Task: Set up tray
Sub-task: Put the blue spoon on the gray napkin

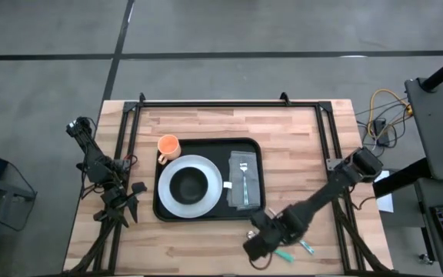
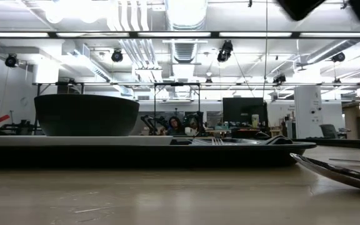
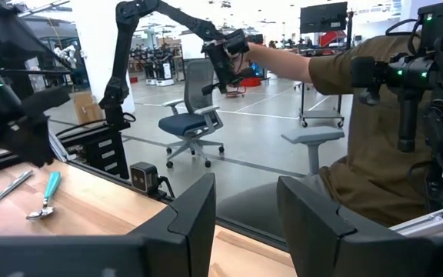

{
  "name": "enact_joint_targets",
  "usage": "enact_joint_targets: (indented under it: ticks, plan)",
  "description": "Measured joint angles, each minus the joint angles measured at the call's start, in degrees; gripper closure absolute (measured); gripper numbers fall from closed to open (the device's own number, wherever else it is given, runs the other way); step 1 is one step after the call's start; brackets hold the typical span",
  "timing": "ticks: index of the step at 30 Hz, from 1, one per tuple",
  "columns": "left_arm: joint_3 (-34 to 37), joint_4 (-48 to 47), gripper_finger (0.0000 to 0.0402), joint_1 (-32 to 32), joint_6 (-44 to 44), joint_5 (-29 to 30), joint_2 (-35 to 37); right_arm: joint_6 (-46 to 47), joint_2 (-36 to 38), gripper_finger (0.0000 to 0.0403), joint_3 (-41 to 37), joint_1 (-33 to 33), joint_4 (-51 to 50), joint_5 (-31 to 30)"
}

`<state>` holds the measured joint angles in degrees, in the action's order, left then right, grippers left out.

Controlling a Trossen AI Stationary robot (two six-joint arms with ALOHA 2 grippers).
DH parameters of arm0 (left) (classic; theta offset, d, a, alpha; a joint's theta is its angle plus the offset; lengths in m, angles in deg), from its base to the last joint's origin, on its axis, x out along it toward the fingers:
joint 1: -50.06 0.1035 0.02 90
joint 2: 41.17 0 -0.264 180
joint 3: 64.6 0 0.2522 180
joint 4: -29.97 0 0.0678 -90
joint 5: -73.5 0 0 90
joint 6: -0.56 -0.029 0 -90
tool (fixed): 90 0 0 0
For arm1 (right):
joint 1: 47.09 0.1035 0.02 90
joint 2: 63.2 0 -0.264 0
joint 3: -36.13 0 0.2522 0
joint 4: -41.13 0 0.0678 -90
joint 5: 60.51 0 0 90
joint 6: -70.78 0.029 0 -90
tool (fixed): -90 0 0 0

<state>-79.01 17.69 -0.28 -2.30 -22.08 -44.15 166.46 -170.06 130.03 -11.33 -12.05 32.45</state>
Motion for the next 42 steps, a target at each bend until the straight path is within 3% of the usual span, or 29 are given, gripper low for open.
enact_joint_targets:
  ticks: [11, 26, 31, 42]
  plan:
    - [0.01, -0.01, 0.0281, 0.00, -0.02, 0.00, 0.00, -1.72, -0.05, 0.0335, -0.35, 5.72, -0.57, -7.46]
    - [0.00, 0.01, 0.0281, 0.00, -0.02, 0.00, 0.00, -14.24, -0.09, 0.0335, -4.03, 6.00, -1.71, -7.55]
    - [0.01, -0.01, 0.0281, 0.00, -0.02, 0.00, 0.00, -18.76, -0.11, 0.0335, -7.30, 6.37, 2.65, -7.42]
    - [-0.01, 0.00, 0.0281, 0.01, -0.01, -0.01, 0.00, -19.47, -0.10, 0.0335, -19.15, 7.30, 16.77, -6.63]
